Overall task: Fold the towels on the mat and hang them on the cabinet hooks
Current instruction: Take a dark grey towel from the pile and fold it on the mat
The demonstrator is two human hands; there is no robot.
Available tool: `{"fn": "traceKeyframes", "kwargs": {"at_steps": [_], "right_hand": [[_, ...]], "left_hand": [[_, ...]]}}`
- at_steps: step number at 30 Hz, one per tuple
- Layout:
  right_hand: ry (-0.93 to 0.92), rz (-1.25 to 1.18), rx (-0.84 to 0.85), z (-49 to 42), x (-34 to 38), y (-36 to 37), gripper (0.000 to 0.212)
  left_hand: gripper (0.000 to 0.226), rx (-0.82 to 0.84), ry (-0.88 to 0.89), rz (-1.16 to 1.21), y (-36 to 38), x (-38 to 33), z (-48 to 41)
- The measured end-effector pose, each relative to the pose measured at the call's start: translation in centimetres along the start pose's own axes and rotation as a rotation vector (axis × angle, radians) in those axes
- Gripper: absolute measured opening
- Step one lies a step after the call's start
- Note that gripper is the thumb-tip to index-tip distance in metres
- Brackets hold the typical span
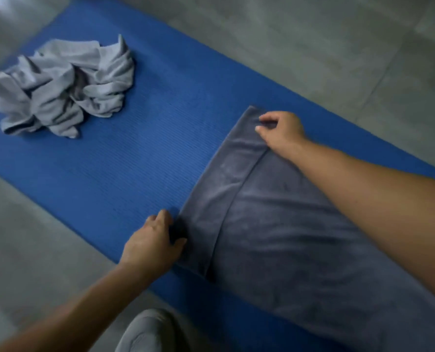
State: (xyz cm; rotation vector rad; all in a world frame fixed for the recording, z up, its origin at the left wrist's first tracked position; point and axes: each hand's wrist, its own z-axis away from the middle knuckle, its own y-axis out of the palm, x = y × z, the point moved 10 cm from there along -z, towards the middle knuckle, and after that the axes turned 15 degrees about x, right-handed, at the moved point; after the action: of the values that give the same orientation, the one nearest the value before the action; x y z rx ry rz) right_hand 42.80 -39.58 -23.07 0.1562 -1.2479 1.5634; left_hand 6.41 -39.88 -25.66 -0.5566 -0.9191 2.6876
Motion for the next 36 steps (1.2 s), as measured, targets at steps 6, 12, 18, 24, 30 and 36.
{"fn": "traceKeyframes", "kwargs": {"at_steps": [6,12,18,24,30,36], "right_hand": [[0.076,0.118,-0.062,-4.9,1.2,-0.6,0.037],[0.103,0.225,-0.003,-6.7,1.5,-0.1,0.023],[0.054,0.102,-0.061,-8.9,3.5,-0.7,0.013],[-0.108,-0.188,-0.163,-11.7,9.1,-2.7,0.016],[-0.124,-0.388,-0.144,-7.6,11.0,-2.8,0.028],[-0.043,-0.500,-0.130,-1.3,4.6,-6.8,0.030]], "left_hand": [[0.023,0.061,-0.034,0.106,0.8,2.4,0.0],[0.020,0.026,0.008,0.307,-1.1,3.4,-0.1],[0.017,-0.053,-0.006,0.465,-3.9,6.4,-1.5],[0.013,-0.244,-0.026,0.810,-8.9,11.9,-2.7],[0.012,-0.224,0.203,1.119,-11.4,9.3,-0.6],[0.018,-0.060,0.588,0.504,-10.2,-1.7,5.7]]}}
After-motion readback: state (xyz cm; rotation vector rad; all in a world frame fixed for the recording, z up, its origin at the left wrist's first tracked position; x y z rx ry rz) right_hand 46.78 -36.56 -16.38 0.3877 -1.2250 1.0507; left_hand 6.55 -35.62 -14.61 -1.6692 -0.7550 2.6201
